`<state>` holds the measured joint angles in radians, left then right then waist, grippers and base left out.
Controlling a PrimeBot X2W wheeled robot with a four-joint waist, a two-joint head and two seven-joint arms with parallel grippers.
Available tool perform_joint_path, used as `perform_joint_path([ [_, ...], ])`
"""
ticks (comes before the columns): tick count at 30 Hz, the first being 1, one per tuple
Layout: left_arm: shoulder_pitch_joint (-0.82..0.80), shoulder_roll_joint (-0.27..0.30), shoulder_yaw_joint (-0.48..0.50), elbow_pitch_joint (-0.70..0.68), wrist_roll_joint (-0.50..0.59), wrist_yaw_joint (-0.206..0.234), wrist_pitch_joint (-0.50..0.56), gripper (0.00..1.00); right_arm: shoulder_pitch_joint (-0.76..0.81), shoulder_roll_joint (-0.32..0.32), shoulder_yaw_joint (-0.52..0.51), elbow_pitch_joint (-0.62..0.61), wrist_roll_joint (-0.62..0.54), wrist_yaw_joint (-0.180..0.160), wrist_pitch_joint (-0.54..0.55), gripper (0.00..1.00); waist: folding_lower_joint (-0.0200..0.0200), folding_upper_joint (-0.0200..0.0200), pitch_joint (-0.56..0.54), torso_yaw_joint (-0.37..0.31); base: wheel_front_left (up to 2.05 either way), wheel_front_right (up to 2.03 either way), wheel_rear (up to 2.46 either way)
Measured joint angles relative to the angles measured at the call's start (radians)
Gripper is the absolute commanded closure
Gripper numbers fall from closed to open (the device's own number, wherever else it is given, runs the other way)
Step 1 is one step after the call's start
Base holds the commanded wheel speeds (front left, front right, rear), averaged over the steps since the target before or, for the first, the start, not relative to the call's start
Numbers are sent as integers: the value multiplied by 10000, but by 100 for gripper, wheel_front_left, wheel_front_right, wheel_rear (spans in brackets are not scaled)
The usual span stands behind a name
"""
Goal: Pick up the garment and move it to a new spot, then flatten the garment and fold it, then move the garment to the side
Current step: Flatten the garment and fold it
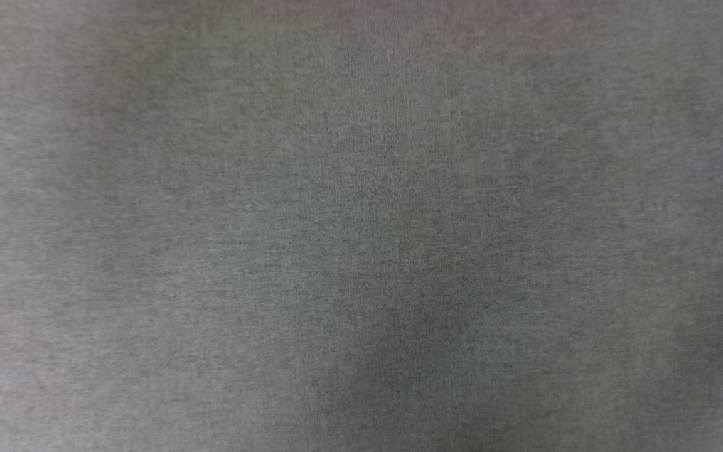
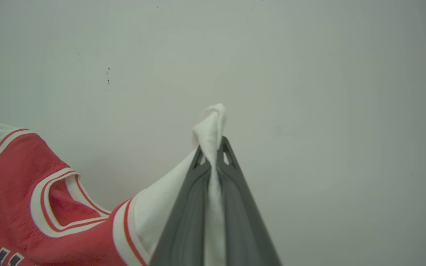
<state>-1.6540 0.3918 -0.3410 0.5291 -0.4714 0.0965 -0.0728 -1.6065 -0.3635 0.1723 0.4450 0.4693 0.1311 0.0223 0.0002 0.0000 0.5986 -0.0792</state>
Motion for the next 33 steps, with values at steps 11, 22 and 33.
perform_joint_path([
  [11, 66, -575, -15, 3237, -435, -447, -738, 100, -616, 504, 2105, 3302, 825, 0, -1208, 100, 0, 0, 802, -95, 0, 0, 0],
  [22, 1887, -1348, 6, 5664, -1005, -1325, -1605, 100, 1141, 832, 3674, 5647, 1935, 0, -1312, 100, -1, 0, -34, 122, 0, 0, 0],
  [33, 5744, -1534, 412, 5881, -1392, -1864, -1873, 100, 5156, 481, 4577, 5739, 3616, 0, -1737, 100, -3, 0, -2157, 361, 0, 0, 0],
])
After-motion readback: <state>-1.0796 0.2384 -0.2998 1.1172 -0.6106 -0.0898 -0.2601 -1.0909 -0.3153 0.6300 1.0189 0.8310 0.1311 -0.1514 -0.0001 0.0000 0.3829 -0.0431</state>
